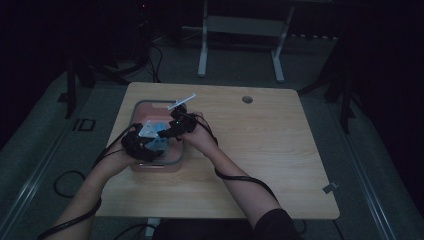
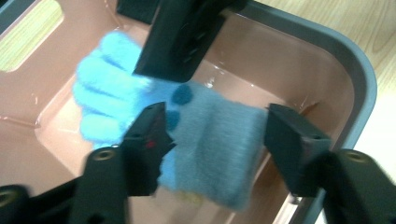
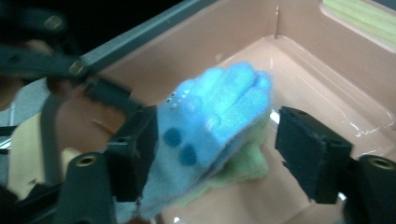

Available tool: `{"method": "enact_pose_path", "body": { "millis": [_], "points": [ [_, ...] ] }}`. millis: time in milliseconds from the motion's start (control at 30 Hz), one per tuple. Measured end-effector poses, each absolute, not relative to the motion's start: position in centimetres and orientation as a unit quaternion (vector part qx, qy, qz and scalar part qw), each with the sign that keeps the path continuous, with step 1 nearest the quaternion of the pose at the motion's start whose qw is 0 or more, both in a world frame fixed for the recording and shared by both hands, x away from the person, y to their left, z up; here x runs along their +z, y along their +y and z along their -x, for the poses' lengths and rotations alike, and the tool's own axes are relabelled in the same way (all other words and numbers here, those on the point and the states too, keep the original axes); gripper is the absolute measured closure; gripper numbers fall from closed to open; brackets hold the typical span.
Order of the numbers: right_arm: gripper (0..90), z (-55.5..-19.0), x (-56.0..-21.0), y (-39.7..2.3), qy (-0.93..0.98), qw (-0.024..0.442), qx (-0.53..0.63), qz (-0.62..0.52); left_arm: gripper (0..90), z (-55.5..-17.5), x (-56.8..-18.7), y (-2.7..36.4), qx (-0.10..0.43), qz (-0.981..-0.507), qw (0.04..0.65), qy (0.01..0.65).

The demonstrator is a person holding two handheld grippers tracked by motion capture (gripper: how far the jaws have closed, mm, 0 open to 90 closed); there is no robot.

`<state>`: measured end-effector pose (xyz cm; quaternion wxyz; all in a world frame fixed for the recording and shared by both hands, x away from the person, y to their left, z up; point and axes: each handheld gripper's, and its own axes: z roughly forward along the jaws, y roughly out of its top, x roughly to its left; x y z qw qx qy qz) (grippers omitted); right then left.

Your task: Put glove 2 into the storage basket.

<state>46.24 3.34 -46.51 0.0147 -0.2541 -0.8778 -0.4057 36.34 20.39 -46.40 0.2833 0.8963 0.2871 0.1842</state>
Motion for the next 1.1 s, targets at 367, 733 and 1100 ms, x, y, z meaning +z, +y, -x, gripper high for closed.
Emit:
{"method": "enact_pose_path", "body": {
  "millis": [367, 733, 1100],
  "points": [
    [15.3, -45.9, -45.8, 0.2, -0.861, 0.015, -0.439, 0.257, 4.1, -35.9, -46.1, 20.3, 0.225, -0.862, 0.311, 0.331],
    [14.1, -45.2, -45.8, -2.6, -0.862, -0.003, -0.44, 0.252, 2.3, -34.9, -45.7, 18.0, 0.226, -0.856, 0.331, 0.328],
    [14.1, -44.6, -46.8, -4.9, -0.866, -0.007, -0.433, 0.25, 2.3, -34.1, -46.3, 16.3, 0.202, -0.857, 0.347, 0.324]
  ]
}}
